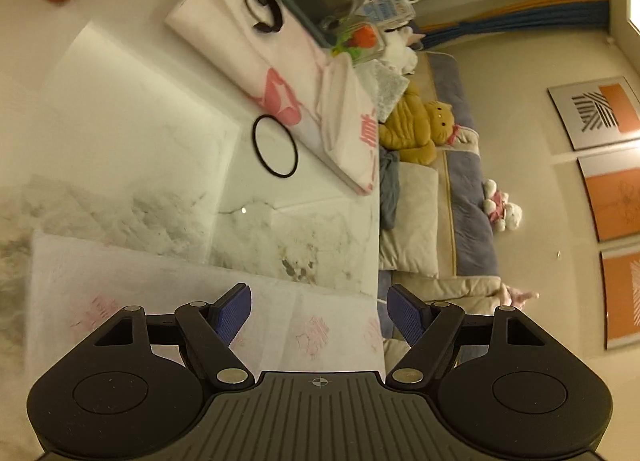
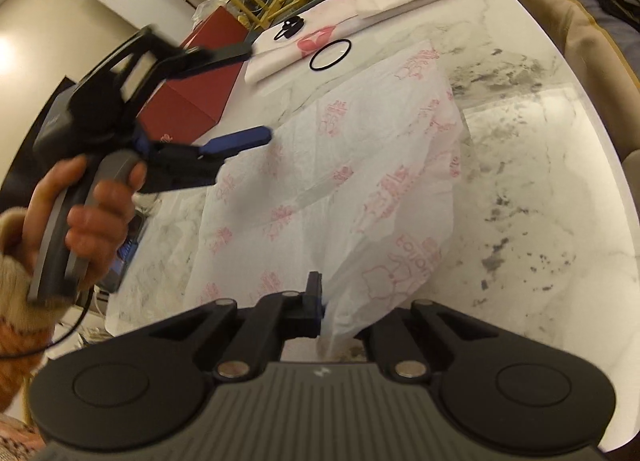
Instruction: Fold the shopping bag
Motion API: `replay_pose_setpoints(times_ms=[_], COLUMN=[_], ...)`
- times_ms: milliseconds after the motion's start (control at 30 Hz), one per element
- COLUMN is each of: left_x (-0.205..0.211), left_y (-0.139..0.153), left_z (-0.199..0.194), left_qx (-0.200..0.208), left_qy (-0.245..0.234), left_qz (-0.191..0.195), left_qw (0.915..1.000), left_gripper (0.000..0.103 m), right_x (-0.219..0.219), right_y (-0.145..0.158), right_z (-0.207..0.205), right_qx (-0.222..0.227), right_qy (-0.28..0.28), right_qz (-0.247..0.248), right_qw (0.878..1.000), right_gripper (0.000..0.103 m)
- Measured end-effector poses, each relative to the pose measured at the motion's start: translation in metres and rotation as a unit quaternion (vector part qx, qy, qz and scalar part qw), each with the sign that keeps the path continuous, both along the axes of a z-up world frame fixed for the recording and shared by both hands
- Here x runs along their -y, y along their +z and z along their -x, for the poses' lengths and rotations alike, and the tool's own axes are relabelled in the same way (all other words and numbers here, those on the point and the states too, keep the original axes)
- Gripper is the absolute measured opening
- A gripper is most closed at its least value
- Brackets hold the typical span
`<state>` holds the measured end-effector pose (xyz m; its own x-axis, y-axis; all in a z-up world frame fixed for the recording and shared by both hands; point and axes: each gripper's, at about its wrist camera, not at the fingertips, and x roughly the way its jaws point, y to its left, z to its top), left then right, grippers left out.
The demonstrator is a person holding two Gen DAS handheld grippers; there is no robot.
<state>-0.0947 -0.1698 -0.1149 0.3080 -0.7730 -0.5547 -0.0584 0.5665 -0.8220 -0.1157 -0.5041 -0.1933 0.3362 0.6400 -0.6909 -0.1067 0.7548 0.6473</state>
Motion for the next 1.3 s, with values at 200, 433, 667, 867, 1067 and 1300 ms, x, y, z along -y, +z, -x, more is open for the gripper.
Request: replay_pose_setpoints(times_ms=[200,433,667,867,1067,1300], left_x=[0.014,0.007,-0.015,-0.012,-0.009,-0.012], left_y=[-0.014,-0.02,-0.02,-0.042,-0.042,-0.041], left_z=[-0.001,0.0,0.018,0.034,0.037,0.036], left_qx=[-0.006,-0.04,-0.055,-0.06,-0.055,-0.055], left_qy=[0.001,0.054,0.082,0.094,0.113,0.118], left_qz=[-0.011,0.032,0.062,0.072,0.065,0.065], left_qw=[0.9999,0.9972,0.9932,0.9912,0.9899,0.9894], left_gripper=[0.075,0.075,0.075,0.075,0.075,0.074], right_x=[-0.009,-0.061,-0.082,-0.053,-0.001,0.002], right_y=[0.02,0.053,0.059,0.049,-0.009,-0.02], right_z=[0.008,0.025,0.029,0.001,-0.008,0.001], right_qx=[0.061,0.229,0.277,0.177,0.017,-0.004], right_qy=[0.009,0.118,0.154,0.137,0.009,-0.017], right_qz=[0.076,0.277,0.337,0.159,-0.138,-0.127], right_qw=[0.995,0.926,0.887,0.962,0.99,0.992], right_gripper=[0.001,0.0,0.0,0.047,0.059,0.051])
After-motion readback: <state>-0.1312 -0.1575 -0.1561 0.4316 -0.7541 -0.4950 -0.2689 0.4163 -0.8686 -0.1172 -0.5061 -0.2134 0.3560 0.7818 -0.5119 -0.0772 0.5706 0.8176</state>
